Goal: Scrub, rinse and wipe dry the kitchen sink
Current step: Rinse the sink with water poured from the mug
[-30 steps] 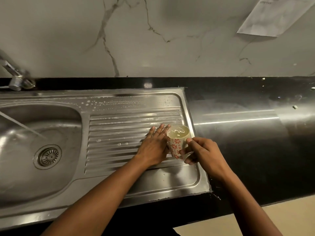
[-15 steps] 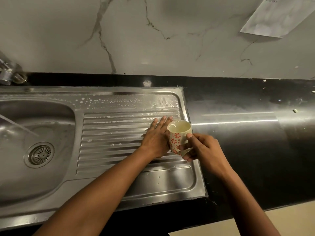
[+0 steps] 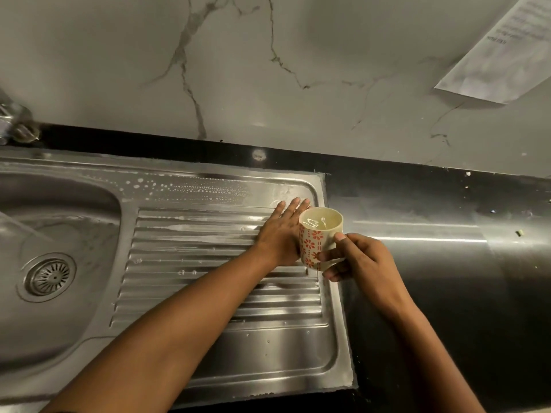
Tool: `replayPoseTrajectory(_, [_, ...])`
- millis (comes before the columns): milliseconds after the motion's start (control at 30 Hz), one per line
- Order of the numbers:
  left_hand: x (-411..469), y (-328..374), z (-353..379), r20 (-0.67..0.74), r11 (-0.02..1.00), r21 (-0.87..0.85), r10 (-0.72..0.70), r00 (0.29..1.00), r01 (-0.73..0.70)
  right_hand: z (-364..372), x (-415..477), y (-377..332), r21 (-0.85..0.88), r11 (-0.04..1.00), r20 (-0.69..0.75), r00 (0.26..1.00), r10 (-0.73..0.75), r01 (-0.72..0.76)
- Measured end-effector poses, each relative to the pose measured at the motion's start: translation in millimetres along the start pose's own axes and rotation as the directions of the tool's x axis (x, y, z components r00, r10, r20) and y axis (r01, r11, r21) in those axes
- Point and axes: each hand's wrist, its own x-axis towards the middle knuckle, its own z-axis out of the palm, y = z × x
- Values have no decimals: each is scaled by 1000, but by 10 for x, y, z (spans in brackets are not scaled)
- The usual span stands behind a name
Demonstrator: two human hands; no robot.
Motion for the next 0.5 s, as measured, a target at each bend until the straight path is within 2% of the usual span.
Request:
replayPoseTrajectory(167, [211, -55, 2, -50, 998, 28, -48, 998, 50, -14, 249, -202, -132, 991, 0, 999, -33, 33])
replayPoseTrajectory(300, [189, -71, 167, -126, 960, -69, -279, 952, 272, 4, 353, -279, -187, 981, 29, 999, -45, 50])
replayPoseTrajectory(367, [109, -42, 235, -154, 938, -49, -346, 925, 343, 8, 367, -284, -178, 983, 47, 998, -43, 51])
replayPoseTrajectory(433, [27, 25, 241, -177, 950, -12, -308, 935, 311, -3, 372, -286, -156, 986, 61, 997, -41, 50])
replayPoseTrajectory(500, [23, 80, 235, -165, 976, -33, -220, 961, 217, -13, 374, -307, -142, 989, 68, 997, -38, 47])
